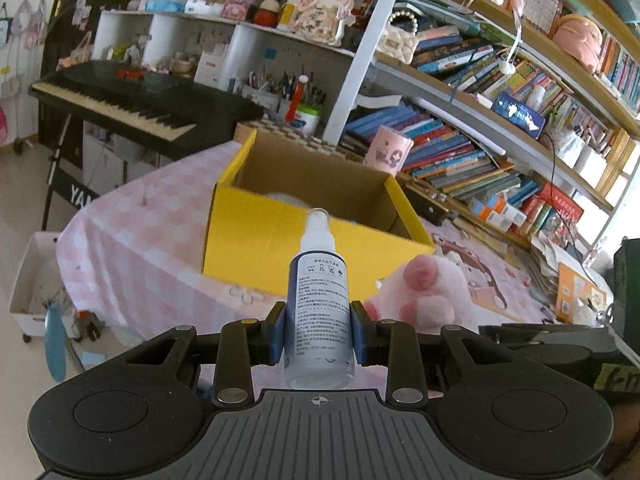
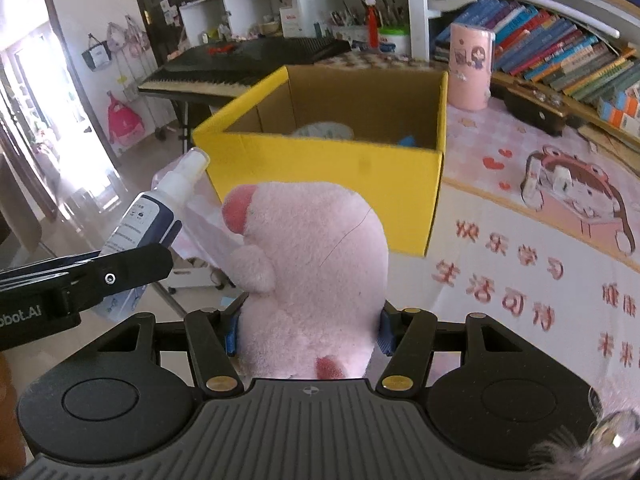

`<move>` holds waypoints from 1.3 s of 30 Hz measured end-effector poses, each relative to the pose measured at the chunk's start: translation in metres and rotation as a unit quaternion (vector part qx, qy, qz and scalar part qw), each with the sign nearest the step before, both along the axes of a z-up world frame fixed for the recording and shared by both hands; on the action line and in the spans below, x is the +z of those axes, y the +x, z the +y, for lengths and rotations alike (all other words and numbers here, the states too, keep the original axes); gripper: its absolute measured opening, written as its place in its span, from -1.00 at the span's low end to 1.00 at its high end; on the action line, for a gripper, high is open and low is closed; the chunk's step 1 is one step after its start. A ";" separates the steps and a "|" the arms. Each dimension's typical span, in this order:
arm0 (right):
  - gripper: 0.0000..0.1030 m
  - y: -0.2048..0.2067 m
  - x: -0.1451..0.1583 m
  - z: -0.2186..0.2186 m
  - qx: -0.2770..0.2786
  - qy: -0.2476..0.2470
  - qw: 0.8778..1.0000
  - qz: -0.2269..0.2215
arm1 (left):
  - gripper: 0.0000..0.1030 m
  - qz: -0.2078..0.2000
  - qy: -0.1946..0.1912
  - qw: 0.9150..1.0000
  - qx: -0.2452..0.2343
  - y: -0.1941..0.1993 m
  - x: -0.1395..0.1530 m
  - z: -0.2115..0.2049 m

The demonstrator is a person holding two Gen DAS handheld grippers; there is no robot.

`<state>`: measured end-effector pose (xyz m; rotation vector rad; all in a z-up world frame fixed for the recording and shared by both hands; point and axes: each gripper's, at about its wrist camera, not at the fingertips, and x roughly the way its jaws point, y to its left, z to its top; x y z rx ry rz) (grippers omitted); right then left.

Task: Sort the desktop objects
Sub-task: 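Carry the spray bottle and plush pig toward the yellow box with both grippers, then lower both grippers into the yellow box and open them to drop the items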

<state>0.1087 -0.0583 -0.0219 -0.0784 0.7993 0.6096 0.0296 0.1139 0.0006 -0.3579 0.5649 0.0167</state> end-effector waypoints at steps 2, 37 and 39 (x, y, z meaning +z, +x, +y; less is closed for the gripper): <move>0.10 0.006 0.006 0.001 0.003 0.007 1.000 -0.013 | -0.41 -0.005 0.003 1.000 0.001 0.006 0.003 0.000; 0.10 0.213 0.008 0.043 0.079 -0.049 0.992 -0.083 | -0.41 0.035 0.083 0.994 0.055 0.183 -0.011 -0.005; 0.10 0.223 0.000 0.051 0.093 -0.067 0.991 -0.072 | -0.41 0.052 0.088 0.993 0.052 0.190 -0.017 -0.007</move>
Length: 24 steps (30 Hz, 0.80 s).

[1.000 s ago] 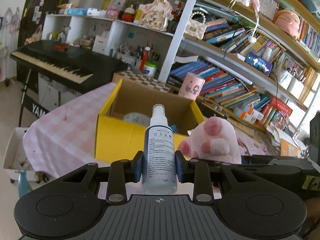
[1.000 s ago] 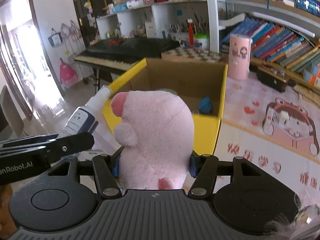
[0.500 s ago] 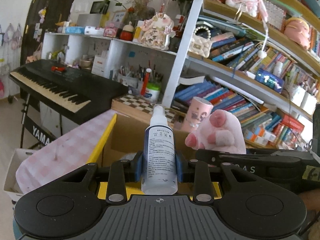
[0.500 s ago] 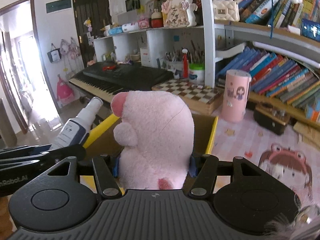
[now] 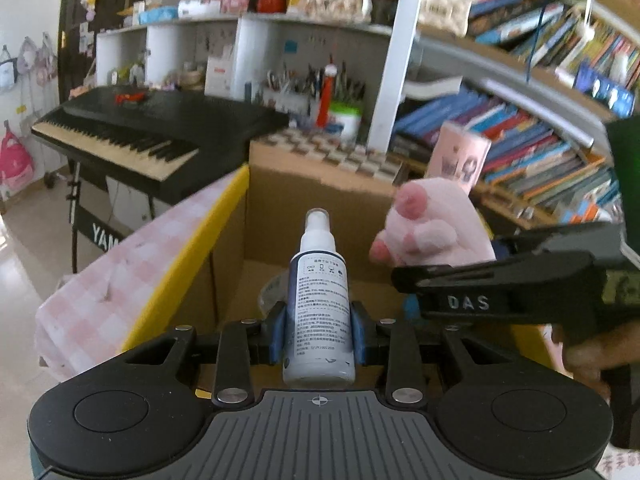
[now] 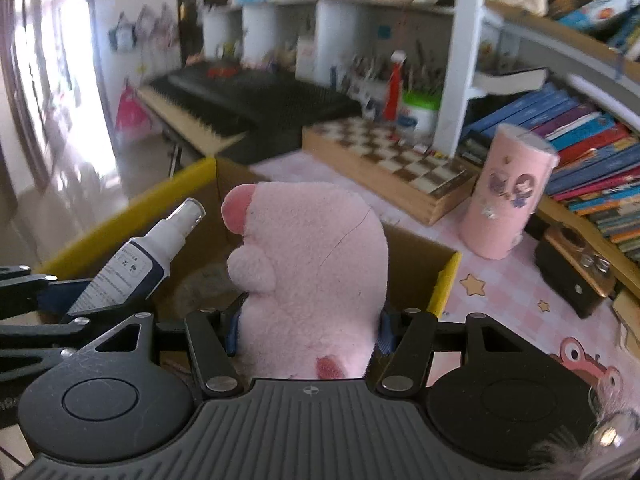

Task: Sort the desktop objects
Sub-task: 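Lower both grippers into the yellow box and open them to drop the items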

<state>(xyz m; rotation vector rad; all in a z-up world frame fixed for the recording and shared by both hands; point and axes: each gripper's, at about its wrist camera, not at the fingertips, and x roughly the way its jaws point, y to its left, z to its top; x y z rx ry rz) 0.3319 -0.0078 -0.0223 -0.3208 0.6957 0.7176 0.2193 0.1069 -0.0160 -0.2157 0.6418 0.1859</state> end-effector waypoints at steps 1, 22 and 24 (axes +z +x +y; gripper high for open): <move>0.10 0.003 -0.004 0.003 0.005 -0.009 1.000 0.004 | -0.41 0.006 0.002 1.000 -0.001 0.002 -0.003 -0.001; 0.65 0.015 -0.007 0.017 0.038 -0.062 0.997 -0.011 | -0.02 0.005 0.037 0.999 0.011 0.009 -0.003 -0.018; 0.65 0.014 -0.003 0.012 0.025 -0.051 0.998 -0.009 | 0.11 -0.011 0.041 0.999 0.015 0.000 0.004 -0.018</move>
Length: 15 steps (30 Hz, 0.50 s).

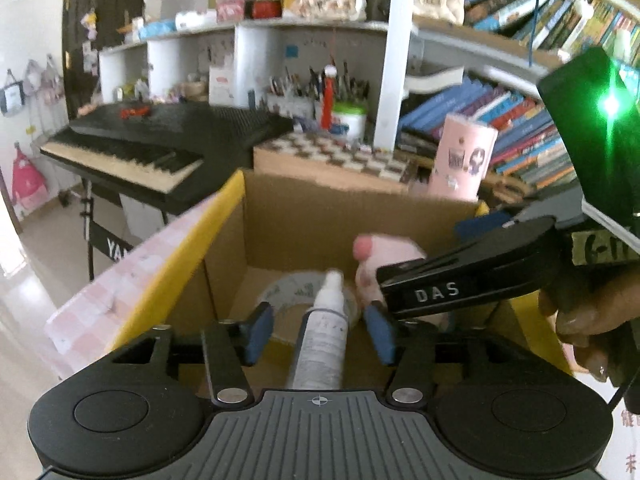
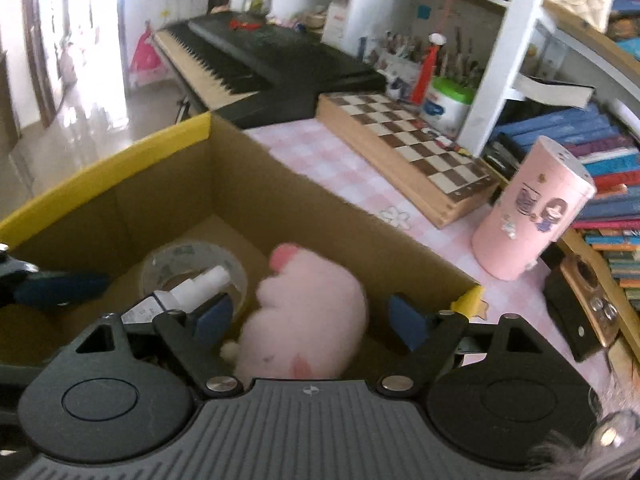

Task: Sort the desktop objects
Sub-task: 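Lower both grippers into the yellow box and open them to drop the items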

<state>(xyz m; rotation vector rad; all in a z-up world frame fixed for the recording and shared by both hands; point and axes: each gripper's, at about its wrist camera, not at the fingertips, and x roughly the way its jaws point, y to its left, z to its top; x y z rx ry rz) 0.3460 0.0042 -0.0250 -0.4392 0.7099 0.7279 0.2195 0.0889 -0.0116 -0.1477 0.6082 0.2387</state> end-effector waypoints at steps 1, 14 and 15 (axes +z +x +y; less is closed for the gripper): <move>0.65 -0.002 0.004 -0.004 -0.007 0.009 1.000 -0.003 | 0.18 -0.007 0.001 1.000 0.002 -0.003 0.004 0.000; 0.67 -0.059 0.050 -0.056 -0.073 0.114 0.990 -0.044 | 0.62 -0.081 -0.004 0.997 0.005 -0.054 0.042 -0.004; 0.67 -0.065 0.052 -0.060 -0.078 0.118 0.989 -0.049 | 0.65 -0.083 -0.003 0.997 0.004 -0.057 0.044 -0.005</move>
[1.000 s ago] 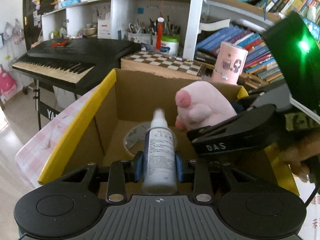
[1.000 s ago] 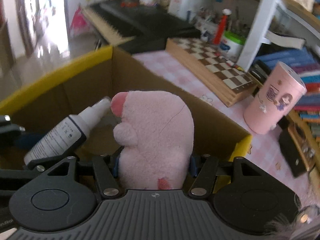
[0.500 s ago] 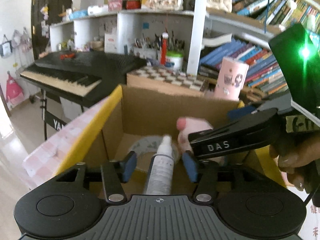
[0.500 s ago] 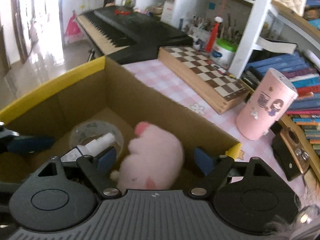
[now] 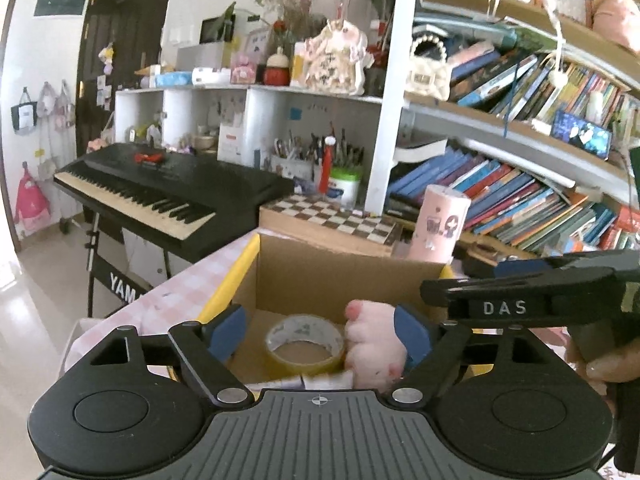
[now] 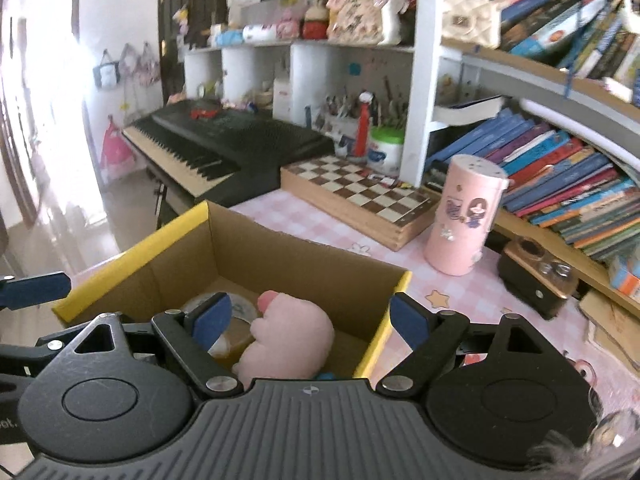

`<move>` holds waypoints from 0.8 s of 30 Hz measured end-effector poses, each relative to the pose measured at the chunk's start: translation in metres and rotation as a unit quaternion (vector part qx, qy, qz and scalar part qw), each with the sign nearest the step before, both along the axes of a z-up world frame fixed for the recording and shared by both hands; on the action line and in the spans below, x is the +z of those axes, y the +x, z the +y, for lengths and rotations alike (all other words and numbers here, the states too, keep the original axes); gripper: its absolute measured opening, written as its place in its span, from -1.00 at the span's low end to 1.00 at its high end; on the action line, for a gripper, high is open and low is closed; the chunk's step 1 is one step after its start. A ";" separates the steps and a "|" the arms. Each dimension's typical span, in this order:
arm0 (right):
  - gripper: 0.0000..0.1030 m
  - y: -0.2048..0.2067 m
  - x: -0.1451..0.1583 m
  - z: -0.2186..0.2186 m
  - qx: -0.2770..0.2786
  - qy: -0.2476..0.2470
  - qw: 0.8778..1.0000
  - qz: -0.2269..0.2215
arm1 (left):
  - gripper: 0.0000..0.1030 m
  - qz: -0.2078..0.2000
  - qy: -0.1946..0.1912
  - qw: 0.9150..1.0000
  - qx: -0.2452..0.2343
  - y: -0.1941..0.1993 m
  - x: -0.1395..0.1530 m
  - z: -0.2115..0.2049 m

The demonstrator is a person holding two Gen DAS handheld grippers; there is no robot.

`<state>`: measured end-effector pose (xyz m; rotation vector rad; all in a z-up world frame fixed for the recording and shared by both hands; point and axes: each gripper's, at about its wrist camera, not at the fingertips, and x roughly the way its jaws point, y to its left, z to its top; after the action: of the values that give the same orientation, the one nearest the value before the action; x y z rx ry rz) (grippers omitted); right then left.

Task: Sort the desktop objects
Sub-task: 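Withdraw both open grippers from the box back over the table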

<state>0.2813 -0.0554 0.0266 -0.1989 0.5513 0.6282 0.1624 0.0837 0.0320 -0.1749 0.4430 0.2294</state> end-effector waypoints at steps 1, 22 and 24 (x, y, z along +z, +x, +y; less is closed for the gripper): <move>0.67 -0.006 0.001 -0.004 -0.007 0.004 1.000 -0.003 | 0.68 -0.003 0.000 1.000 0.000 -0.004 0.001 -0.001; 0.67 -0.116 -0.016 -0.049 -0.150 0.028 0.988 -0.019 | 0.79 -0.001 -0.001 1.000 -0.001 -0.090 -0.009 0.004; 0.67 -0.127 -0.018 -0.050 -0.155 0.027 0.987 -0.020 | 0.80 0.000 0.000 1.000 -0.004 -0.098 -0.009 0.005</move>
<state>0.1538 -0.1052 0.0091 -0.0726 0.5122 0.3351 0.0642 0.0885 0.0230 -0.1729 0.4442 0.2224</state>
